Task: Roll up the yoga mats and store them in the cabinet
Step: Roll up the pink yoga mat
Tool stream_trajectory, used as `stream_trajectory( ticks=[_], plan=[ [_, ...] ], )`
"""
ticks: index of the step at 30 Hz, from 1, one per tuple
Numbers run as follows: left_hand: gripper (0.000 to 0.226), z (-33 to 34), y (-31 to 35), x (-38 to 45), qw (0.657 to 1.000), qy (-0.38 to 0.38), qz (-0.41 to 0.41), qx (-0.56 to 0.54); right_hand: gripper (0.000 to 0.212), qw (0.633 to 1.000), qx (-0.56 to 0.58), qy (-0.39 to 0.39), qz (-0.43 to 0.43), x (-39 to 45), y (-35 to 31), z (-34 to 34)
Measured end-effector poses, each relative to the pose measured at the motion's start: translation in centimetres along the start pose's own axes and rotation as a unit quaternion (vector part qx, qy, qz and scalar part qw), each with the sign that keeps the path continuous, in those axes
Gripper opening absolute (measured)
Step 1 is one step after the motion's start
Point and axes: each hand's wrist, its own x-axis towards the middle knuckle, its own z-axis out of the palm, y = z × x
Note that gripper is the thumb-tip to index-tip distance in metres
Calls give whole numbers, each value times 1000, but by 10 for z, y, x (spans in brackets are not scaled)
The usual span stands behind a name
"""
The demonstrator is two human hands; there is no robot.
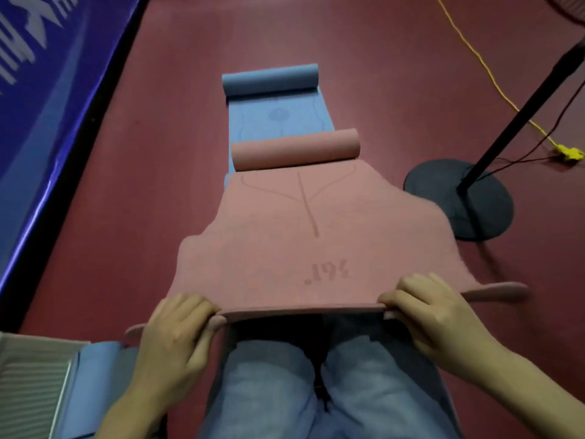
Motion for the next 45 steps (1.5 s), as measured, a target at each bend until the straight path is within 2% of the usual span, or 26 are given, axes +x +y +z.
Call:
stream_trajectory(
  ticks=[2, 4, 5, 6, 8, 10, 11, 14, 17, 19, 20, 26, 30, 32, 34, 37, 38, 39, 41, 43, 45],
  plan=[
    [38, 6, 7, -15, 999, -26, -23, -40, 18, 993, 95, -65, 41, -12, 3, 3],
    [50, 25, 9, -27, 991, -57, -54, -104, 13, 949, 252, -120, 145, -18, 10, 12],
    [53, 36, 7, -30, 988, -59, -66, -129, 21, 930, 292, -123, 186, -18, 13, 17],
    [55, 46, 3, -30, 984, -55, -82, -145, 30, 925, 299, -114, 203, -15, 16, 21],
    [58, 58, -5, -20, 975, -50, -152, -153, 32, 930, 287, -98, 207, -4, 20, 26],
    [65, 65, -11, -10, 964, -62, -206, -157, 17, 948, 254, -78, 176, 3, 22, 28],
    [62, 65, -12, -7, 964, -55, -202, -161, 8, 955, 242, -73, 152, 4, 24, 28],
    [28, 62, -6, -10, 977, 25, -122, -175, 8, 964, 236, -58, 104, -10, 26, 31],
    [15, 68, 2, -21, 986, 98, -34, -128, 16, 971, 217, -55, 83, -24, 19, 30],
    [6, 75, 4, -27, 990, 106, 48, -80, 27, 977, 189, -65, 71, -26, 16, 28],
    [6, 76, 4, -28, 990, 103, 64, -71, 31, 981, 169, -71, 70, -26, 15, 26],
    [8, 74, 0, -42, 974, 109, 0, -200, 28, 996, 5, -63, 65, -23, 5, 21],
    [16, 69, 4, -50, 968, 94, 17, -233, 25, 996, -37, -50, 66, -25, -1, 25],
    [29, 65, 9, -49, 969, 97, 3, -227, 26, 995, -50, -51, 70, -25, -3, 27],
    [36, 64, 17, -48, 964, 105, -43, -240, 27, 994, -60, -57, 72, -26, -4, 30],
    [33, 59, 24, -38, 933, 84, -204, -284, 29, 993, -49, -57, 86, -27, -2, 32],
    [28, 56, 25, -36, 933, 75, -223, -272, 30, 993, -40, -57, 91, -28, -1, 33],
    [22, 54, 25, -34, 949, 69, -198, -236, 31, 993, -34, -57, 94, -28, -1, 33],
    [14, 51, 27, -32, 986, 47, -90, -131, 30, 993, -34, -57, 94, -29, -2, 34],
    [17, 50, 28, -33, 998, 35, -28, -35, 28, 993, -37, -56, 98, -29, -3, 34],
    [25, 49, 26, -35, 999, 29, -22, 28, 25, 993, -35, -50, 104, -26, -5, 34]
  ],
)
